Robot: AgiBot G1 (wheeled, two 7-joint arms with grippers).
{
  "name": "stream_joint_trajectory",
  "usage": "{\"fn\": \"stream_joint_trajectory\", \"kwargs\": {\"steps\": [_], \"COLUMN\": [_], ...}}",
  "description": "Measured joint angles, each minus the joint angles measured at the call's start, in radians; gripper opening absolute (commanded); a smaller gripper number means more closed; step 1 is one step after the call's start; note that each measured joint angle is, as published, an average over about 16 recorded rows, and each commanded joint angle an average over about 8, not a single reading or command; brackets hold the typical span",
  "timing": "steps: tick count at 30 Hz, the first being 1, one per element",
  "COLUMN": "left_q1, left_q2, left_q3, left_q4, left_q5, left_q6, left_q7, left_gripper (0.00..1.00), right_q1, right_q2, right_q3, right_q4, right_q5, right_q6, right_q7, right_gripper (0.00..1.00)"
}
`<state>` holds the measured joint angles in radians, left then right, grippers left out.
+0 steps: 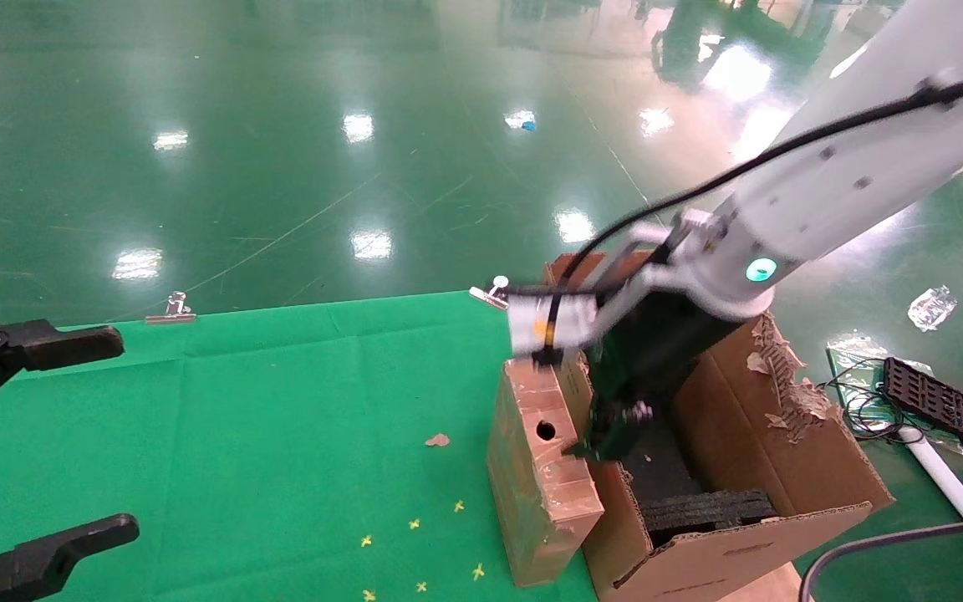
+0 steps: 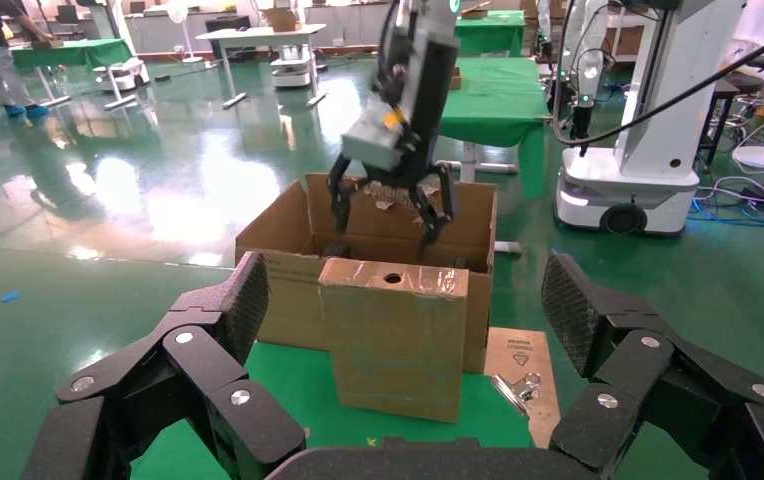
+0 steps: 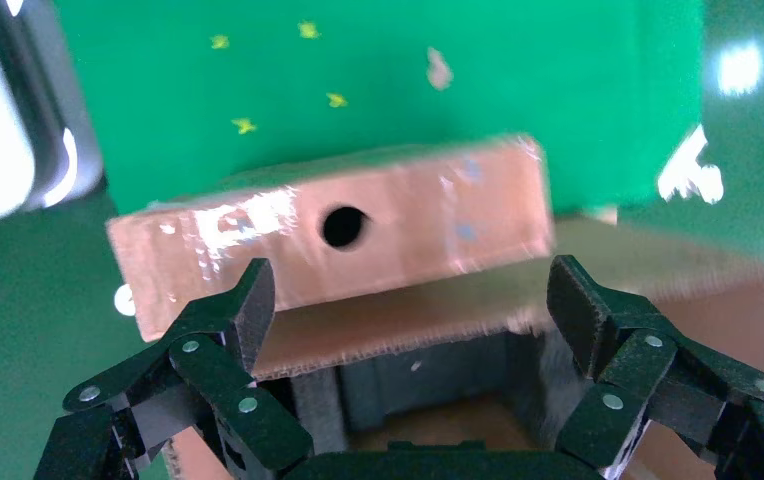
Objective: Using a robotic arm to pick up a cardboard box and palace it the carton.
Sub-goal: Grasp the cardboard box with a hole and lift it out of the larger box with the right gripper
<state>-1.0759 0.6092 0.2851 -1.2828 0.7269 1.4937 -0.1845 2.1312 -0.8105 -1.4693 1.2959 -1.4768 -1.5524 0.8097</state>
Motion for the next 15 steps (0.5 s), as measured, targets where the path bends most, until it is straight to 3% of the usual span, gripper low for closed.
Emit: {"fn": "stream_joint_trajectory", "kwargs": {"steps": [9,15], "left_q1": [0.0,0.0], "left_q2": [0.0,0.0], "left_q3": [0.001,0.001], "left_q4": [0.0,0.0], "left_q5": [0.0,-0.001], "left_q6": [0.0,0.0], "left_q7": [0.0,0.001], "left_gripper": [1.0,1.0], "right_q1": [0.016,0.001], "right_q2": [-0.034,-0.057], "right_q3": [-0.048,-0.066], "right_q4": [-0.164,-0.273], "right_q5": [0.082,0.137], "right_q6": [-0.016,-0.004], "right_q7": [0.293,0.391], "right_gripper": [1.0,1.0]}}
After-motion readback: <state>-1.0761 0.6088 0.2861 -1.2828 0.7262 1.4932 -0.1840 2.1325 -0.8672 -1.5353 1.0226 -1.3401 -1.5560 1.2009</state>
